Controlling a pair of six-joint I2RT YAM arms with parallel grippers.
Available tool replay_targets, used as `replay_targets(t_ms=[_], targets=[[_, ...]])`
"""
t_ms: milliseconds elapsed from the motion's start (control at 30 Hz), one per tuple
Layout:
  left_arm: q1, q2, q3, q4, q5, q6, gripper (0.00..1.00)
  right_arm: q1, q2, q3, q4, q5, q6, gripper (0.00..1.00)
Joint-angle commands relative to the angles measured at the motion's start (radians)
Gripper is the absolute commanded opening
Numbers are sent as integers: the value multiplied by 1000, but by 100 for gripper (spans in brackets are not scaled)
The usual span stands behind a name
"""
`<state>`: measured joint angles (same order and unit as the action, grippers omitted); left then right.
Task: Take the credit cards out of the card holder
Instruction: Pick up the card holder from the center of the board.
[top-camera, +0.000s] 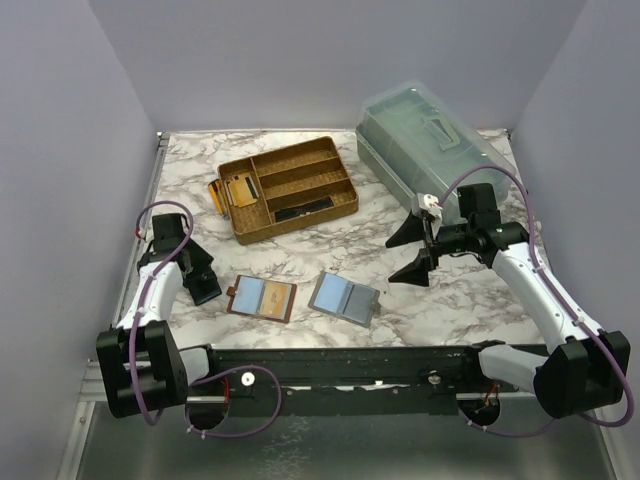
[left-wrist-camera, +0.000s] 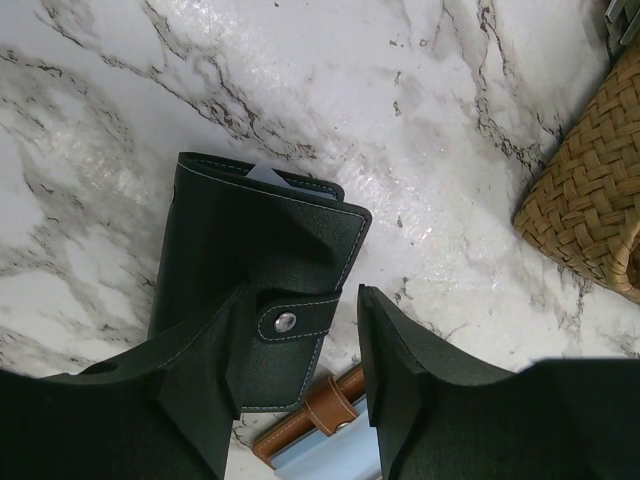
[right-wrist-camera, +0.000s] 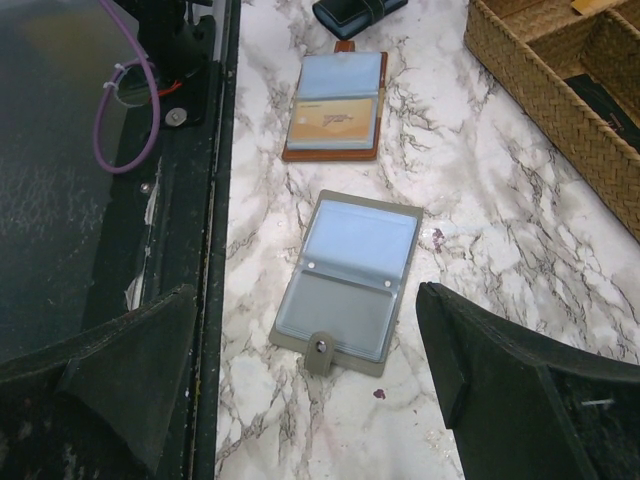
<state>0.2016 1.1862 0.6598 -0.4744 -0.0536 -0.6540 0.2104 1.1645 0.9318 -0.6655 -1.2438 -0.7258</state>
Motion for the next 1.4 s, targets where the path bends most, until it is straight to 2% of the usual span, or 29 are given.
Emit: replay_targets(t_ms=[0,300,533,767,1033,1233,1333,1367], targets=[[10,-10,-20,21,42,-6,51,9,-7,-14,-2,-1,-6,99],[29,-13,-31,-16,95,-91,52,9,-2,-12,-8,-3,-7,99],[30,-80,-28,-83,61,-151,52,15,10,-2,-24,-5,-19,99],[32,-56,-36,-83,70,-183,51,19,13,-2,-29,-4,-21,99],[32,-17,-5,-169,-56,-238,53,20,18,-1,-31,-6,-20,99],[32,39,-24,-126,-47,-281,51,20,21,0,-33,-8,-22,100],[32,79,-35,-77,-27,-286,48,21,23,1,-38,-6,-23,100],[33,84,-36,-64,-19,-284,44,21,23,2,-40,-7,-25,100]])
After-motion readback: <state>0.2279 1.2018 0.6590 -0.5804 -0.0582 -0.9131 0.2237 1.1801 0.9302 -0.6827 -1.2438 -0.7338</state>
